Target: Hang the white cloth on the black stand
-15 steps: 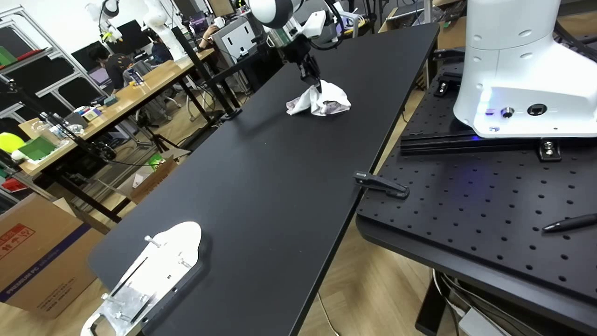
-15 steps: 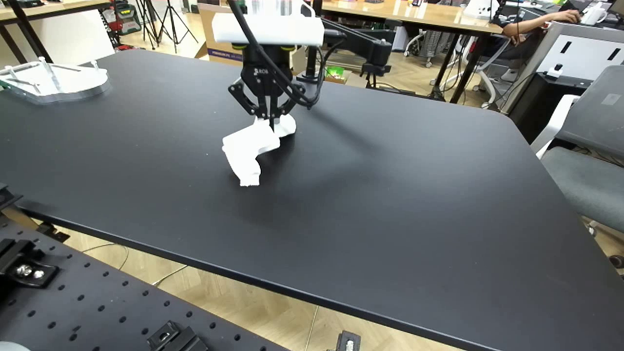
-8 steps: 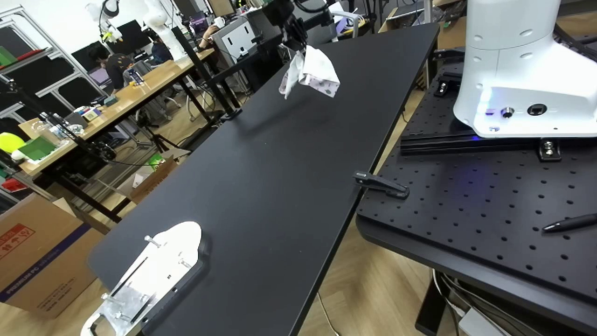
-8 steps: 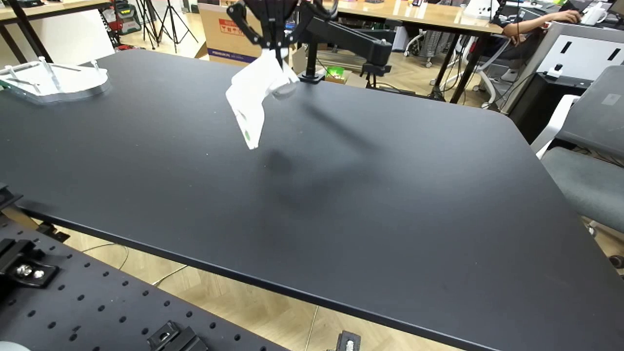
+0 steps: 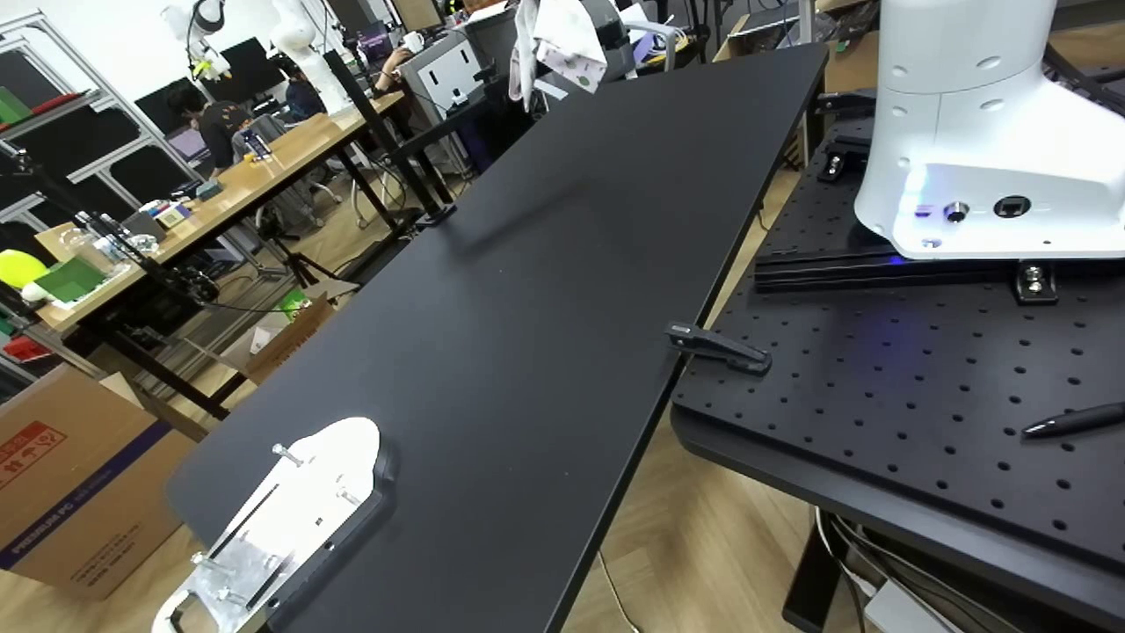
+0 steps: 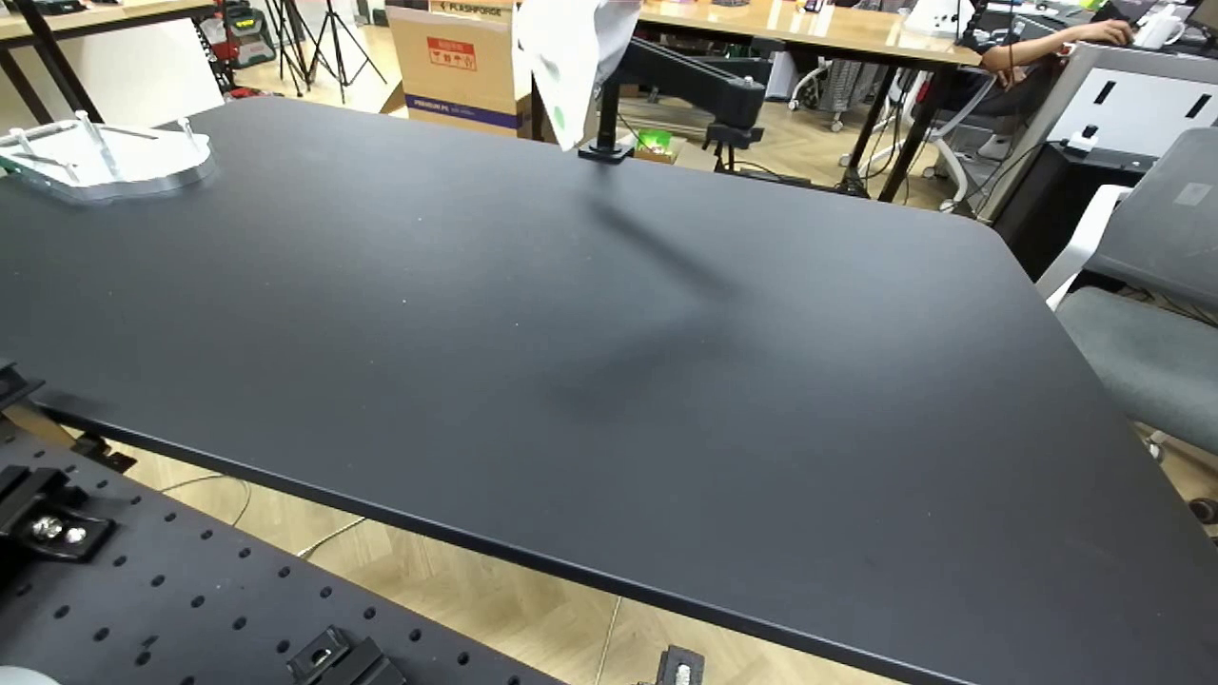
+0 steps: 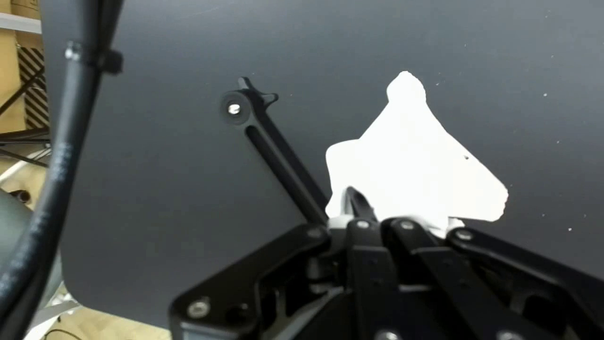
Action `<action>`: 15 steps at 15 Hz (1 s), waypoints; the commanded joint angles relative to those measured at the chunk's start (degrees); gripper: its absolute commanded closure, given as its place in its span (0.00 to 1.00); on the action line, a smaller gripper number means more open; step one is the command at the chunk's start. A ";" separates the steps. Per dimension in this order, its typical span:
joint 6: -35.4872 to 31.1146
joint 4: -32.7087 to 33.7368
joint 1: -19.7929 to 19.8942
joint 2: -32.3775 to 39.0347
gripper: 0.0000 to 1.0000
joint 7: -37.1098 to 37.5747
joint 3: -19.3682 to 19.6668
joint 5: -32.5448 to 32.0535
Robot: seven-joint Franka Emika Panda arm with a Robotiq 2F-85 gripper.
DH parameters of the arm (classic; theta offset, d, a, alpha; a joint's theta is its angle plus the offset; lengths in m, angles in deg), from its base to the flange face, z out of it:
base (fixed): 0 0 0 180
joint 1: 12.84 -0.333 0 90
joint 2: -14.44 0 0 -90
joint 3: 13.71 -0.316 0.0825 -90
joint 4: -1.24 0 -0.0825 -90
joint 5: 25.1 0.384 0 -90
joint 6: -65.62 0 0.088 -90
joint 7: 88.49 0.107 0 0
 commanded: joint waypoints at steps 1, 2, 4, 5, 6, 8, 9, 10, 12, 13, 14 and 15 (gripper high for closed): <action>2.04 3.09 1.28 -2.92 0.99 1.77 1.37 -0.36; 2.07 3.71 1.74 -3.41 0.99 1.88 1.78 -0.30; 1.97 4.32 2.82 -4.12 0.99 1.88 2.89 0.03; 1.88 4.46 3.33 -4.21 0.99 1.84 3.45 0.28; 1.73 4.29 3.87 -4.01 0.99 1.68 4.11 0.57; 1.35 3.73 4.83 -3.31 0.99 1.58 5.30 1.01; 1.16 3.51 5.25 -2.75 0.99 1.58 5.85 1.17; 0.74 3.27 5.64 -2.06 0.99 1.29 6.43 1.61; 0.15 2.80 6.21 -0.47 0.99 1.15 7.31 2.32; -0.10 2.61 6.42 0.33 0.99 1.14 7.62 2.84; -0.43 2.38 6.59 1.29 0.99 1.30 7.79 2.88; -0.77 2.24 6.69 2.17 0.99 1.38 7.88 3.03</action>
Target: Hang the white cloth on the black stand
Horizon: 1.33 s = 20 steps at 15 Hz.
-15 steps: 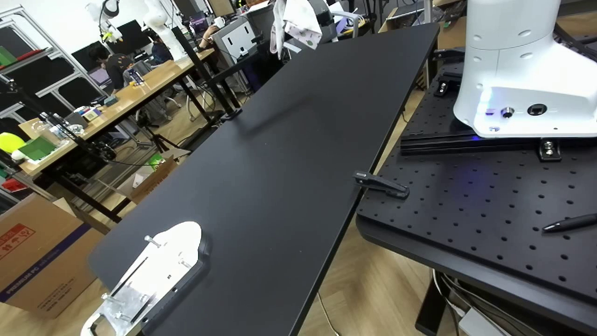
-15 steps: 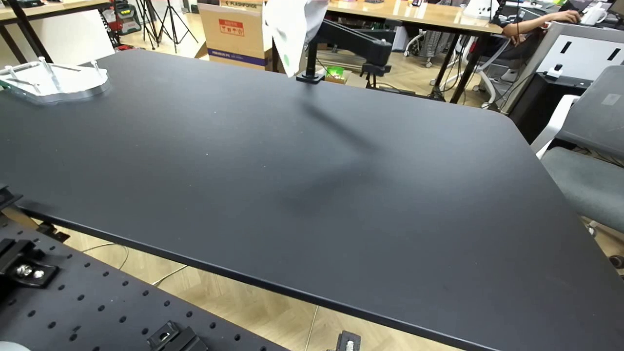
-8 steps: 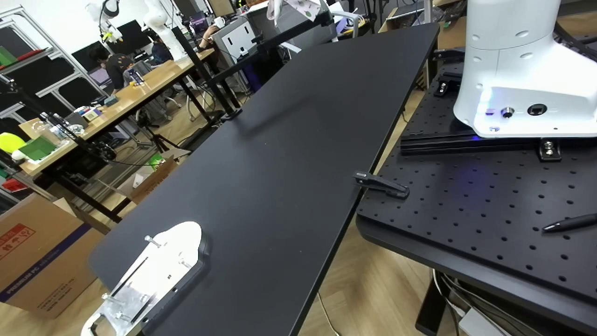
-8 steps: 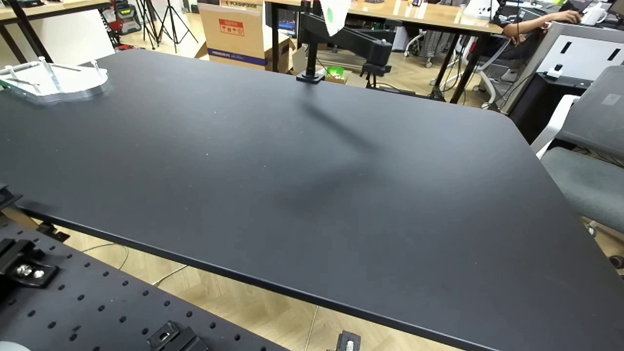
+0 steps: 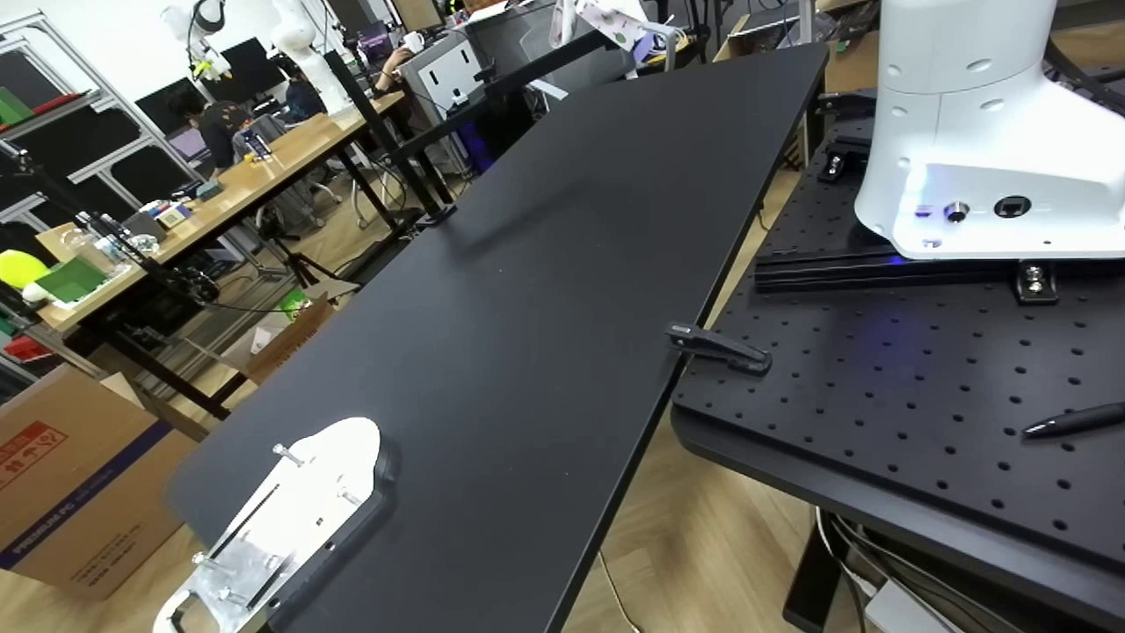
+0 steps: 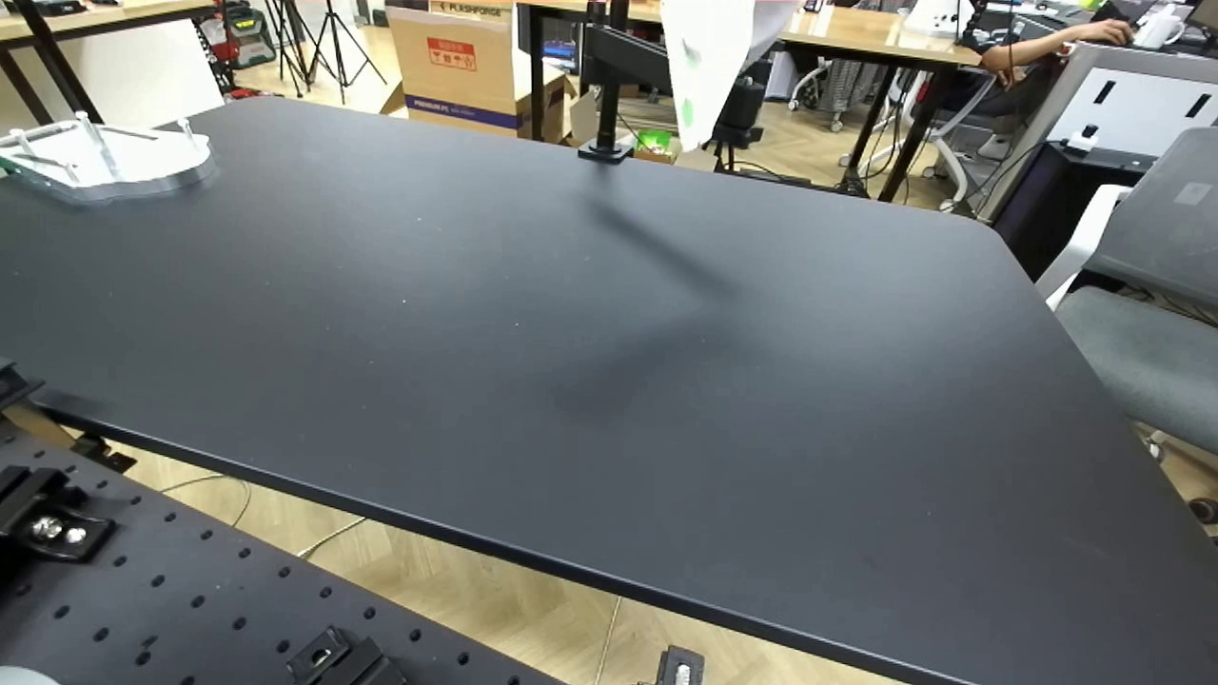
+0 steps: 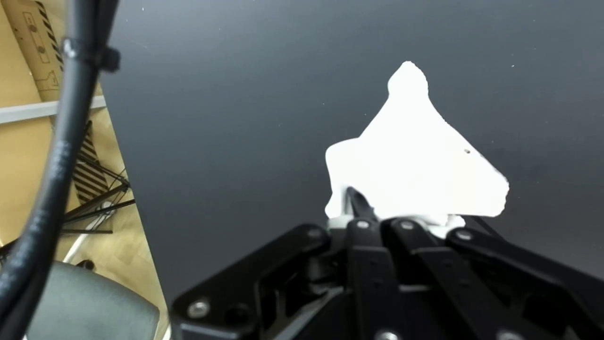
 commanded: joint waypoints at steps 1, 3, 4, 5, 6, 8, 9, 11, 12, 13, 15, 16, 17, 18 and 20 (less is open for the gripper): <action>-1.00 -0.22 0.34 2.92 0.99 1.29 0.43 1.01; -1.51 -0.15 0.23 4.59 0.99 1.16 0.25 1.22; -1.80 -0.09 0.08 5.28 0.99 1.05 0.07 1.29; -1.96 -0.10 -0.02 5.82 0.99 1.01 -0.08 1.36; -2.03 -0.15 -0.18 6.25 0.99 0.93 -0.28 1.37; -2.16 -0.36 -0.54 6.85 0.99 0.87 -0.68 1.39; -2.13 -0.42 -0.74 7.10 0.99 0.80 -0.91 1.37; -1.96 -0.43 -1.13 7.55 0.99 0.75 -1.45 1.34; -1.92 -0.44 -1.31 7.68 0.99 0.70 -1.67 1.44; -1.92 -0.49 -1.44 7.76 0.99 0.71 -1.87 1.63; -1.82 -0.83 -1.73 7.59 0.71 0.59 -2.16 1.51; -1.85 -1.02 -1.83 7.41 0.66 0.76 -2.32 1.70; -1.83 -1.28 -1.98 7.09 0.58 0.89 -2.48 1.45; -1.64 -1.46 -2.18 6.76 0.52 0.94 -2.65 1.43; -1.34 -1.62 -2.54 6.35 0.38 1.14 -3.03 1.28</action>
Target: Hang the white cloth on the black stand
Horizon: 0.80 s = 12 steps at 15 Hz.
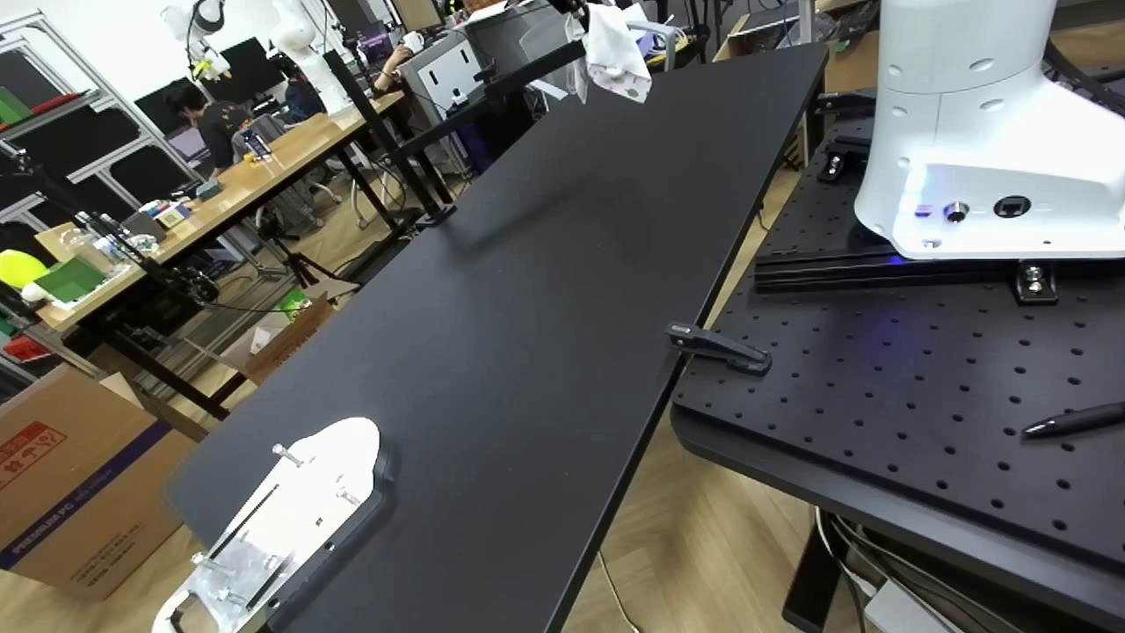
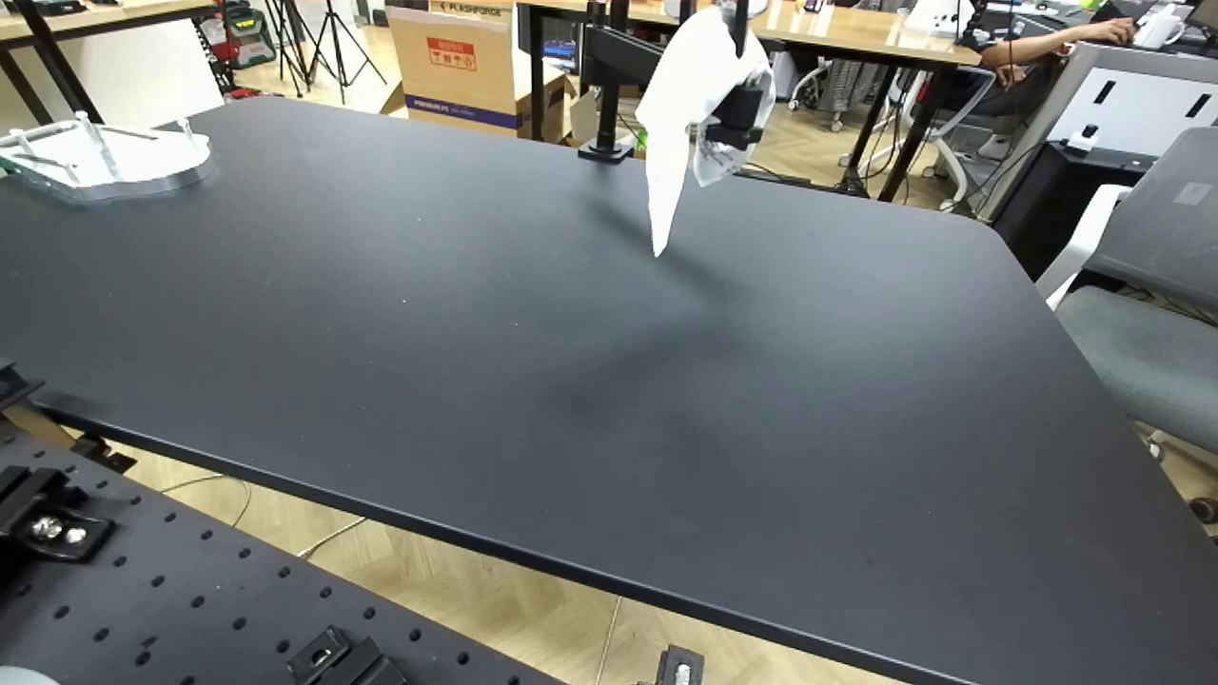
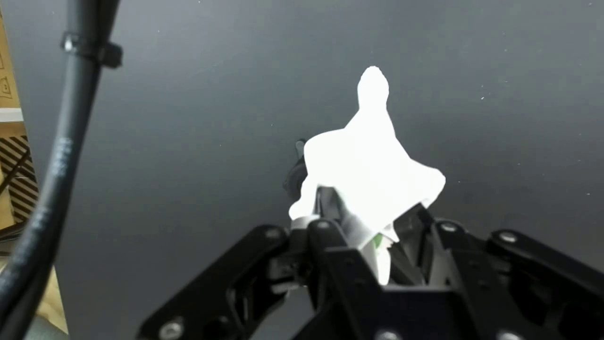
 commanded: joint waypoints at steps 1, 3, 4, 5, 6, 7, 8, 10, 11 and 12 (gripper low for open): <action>0.90 -0.98 -0.84 -2.07 0.32 1.40 -0.79 -0.43; 1.18 -1.18 -1.50 -2.96 0.18 1.74 -1.39 -0.87; 1.51 -1.25 -1.84 -3.48 0.12 1.82 -1.75 -0.84; 1.71 -1.40 -2.26 -4.17 0.04 2.21 -2.14 -1.07; 2.03 -1.48 -2.62 -4.74 0.02 2.32 -2.48 -1.19; 2.32 -1.52 -2.95 -5.31 0.00 2.54 -2.84 -1.14; 2.61 -1.65 -3.31 -6.02 0.00 2.84 -3.20 -1.08; 3.33 -1.94 -3.92 -7.29 0.00 3.14 -3.88 -0.77; 3.34 -2.23 -4.18 -7.96 0.00 3.57 -4.21 -0.87; 3.32 -2.54 -4.44 -8.61 0.00 4.55 -4.55 -1.26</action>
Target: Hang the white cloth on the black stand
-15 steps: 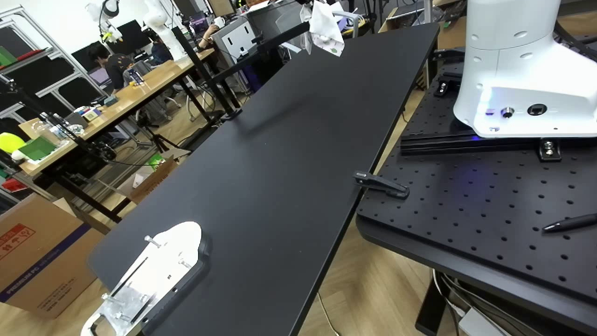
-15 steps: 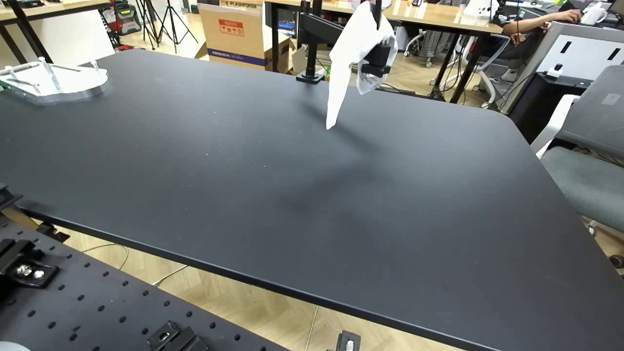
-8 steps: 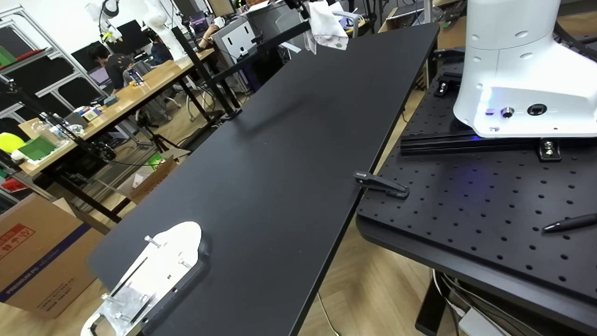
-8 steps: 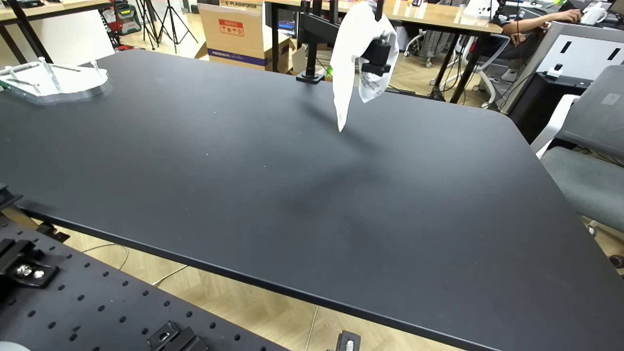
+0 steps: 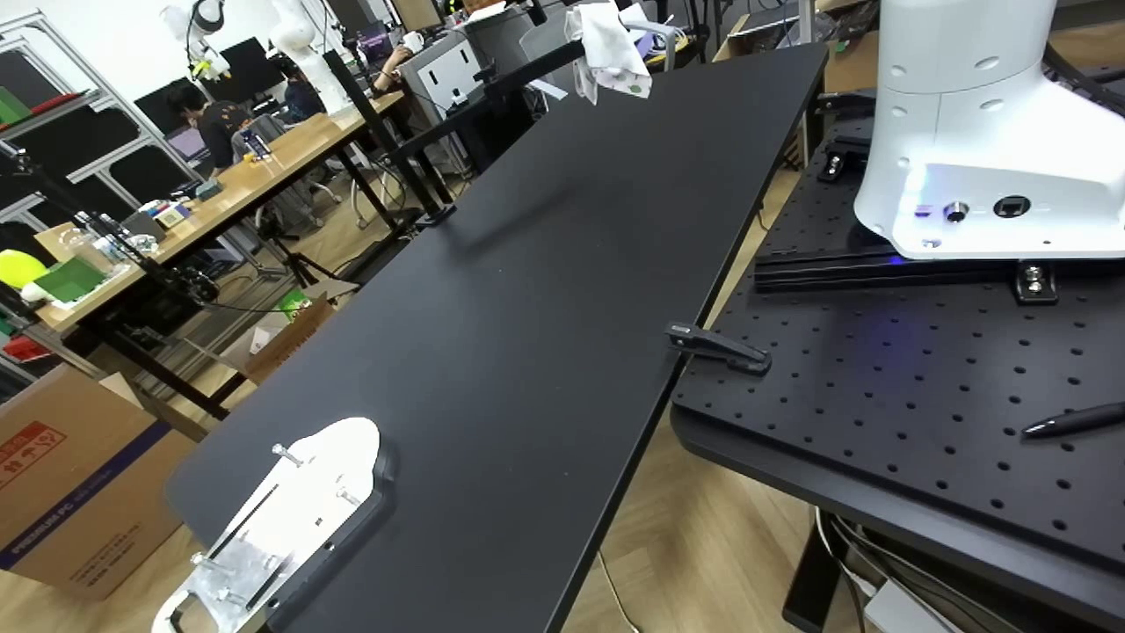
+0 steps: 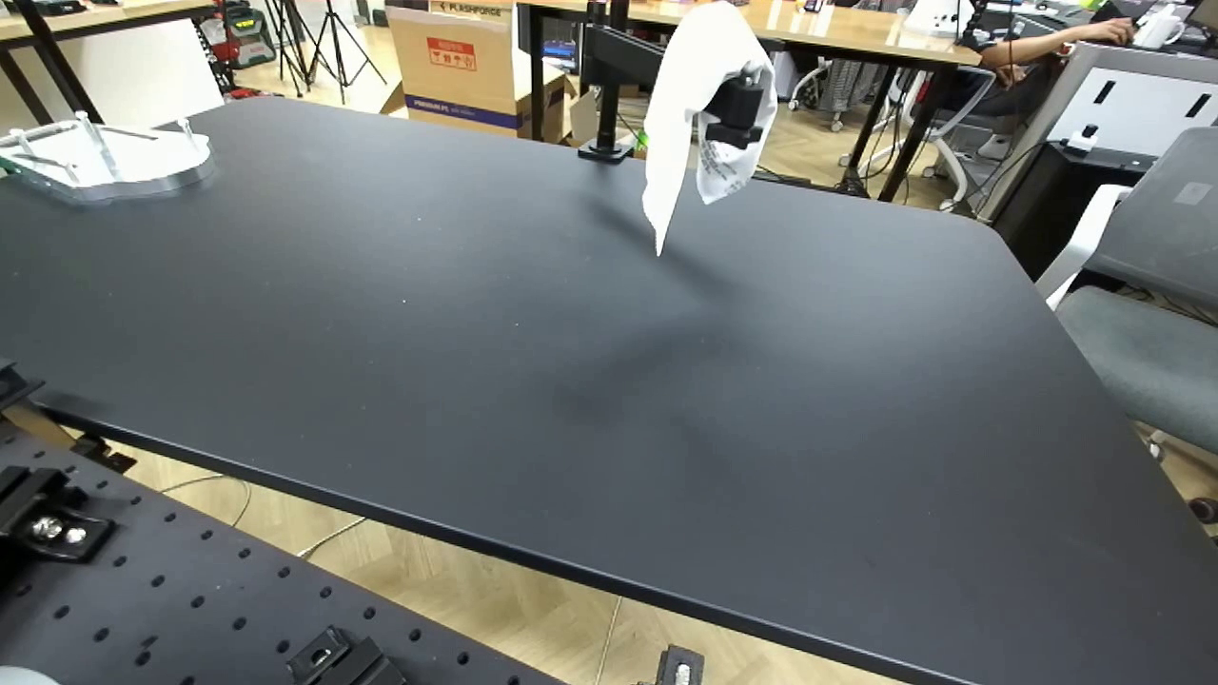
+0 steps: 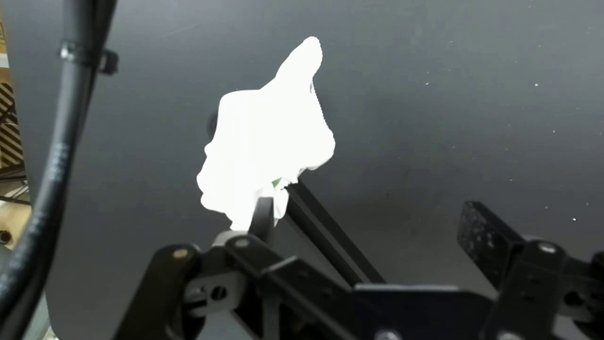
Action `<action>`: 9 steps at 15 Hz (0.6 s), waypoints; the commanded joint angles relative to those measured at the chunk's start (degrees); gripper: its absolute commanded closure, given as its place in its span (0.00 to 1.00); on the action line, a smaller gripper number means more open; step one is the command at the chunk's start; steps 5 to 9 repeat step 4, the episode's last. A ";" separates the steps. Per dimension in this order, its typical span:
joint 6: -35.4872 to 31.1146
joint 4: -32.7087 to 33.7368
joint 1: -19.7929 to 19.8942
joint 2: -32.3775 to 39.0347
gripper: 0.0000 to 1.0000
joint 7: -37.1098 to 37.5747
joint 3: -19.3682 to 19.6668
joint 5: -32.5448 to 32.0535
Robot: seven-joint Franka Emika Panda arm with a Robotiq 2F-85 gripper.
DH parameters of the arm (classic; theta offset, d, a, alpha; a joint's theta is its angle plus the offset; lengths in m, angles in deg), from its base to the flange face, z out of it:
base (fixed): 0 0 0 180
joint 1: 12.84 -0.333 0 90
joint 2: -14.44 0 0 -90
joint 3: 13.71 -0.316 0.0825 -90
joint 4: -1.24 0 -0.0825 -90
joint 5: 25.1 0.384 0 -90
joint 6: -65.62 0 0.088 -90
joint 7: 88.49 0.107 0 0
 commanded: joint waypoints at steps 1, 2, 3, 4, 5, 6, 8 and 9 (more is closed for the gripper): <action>0.76 -2.16 -0.94 -3.81 0.00 4.42 -1.14 -1.08; 1.08 -2.56 -1.24 -4.35 0.01 4.84 -1.49 -1.03; 1.62 -2.88 -1.45 -4.75 0.00 5.57 -1.86 -1.00; 3.05 -3.07 -1.73 -4.85 0.00 5.54 -2.13 0.10; 3.05 -3.07 -1.73 -4.85 0.00 5.54 -2.13 0.10; 3.05 -3.07 -1.73 -4.85 0.00 5.54 -2.13 0.10; 3.05 -3.07 -1.73 -4.85 0.00 5.54 -2.13 0.10; 3.05 -3.07 -1.73 -4.85 0.00 5.54 -2.13 0.10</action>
